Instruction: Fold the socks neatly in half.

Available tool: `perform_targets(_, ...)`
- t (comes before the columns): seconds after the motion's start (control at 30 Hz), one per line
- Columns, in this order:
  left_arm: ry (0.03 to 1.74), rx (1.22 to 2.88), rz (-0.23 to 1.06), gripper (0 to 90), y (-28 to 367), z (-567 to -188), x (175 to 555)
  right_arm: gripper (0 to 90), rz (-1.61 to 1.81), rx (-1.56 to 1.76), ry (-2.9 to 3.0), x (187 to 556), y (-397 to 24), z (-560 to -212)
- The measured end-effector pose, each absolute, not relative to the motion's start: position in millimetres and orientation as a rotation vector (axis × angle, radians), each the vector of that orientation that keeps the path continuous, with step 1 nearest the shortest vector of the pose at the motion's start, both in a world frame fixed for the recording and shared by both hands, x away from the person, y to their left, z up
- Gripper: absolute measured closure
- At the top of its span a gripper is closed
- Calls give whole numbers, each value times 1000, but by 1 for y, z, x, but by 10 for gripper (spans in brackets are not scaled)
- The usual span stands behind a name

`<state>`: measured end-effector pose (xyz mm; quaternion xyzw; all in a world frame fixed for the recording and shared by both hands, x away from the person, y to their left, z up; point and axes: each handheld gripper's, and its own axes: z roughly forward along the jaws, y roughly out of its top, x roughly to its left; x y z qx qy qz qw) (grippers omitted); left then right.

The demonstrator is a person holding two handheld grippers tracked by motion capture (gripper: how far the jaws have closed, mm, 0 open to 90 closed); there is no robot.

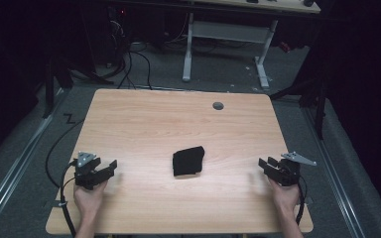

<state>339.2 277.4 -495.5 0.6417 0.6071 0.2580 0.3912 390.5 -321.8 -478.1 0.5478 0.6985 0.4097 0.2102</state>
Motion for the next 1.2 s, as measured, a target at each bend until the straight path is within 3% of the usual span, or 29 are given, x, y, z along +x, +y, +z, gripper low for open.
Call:
perform_targets(0.67, 1587, 1710, 703, 334, 270, -508, 352, 495, 977, 1530, 1984, 404, -313, -498)
perform_targets(0.83, 1578, 1807, 740, 313, 260, -509, 355, 477, 928, 1525, 2003, 406, -309, -503)
perform_targets(1.2, 1576, 1806, 709, 278, 262, -509, 356, 420, 885, 1482, 2001, 406, -305, -505)
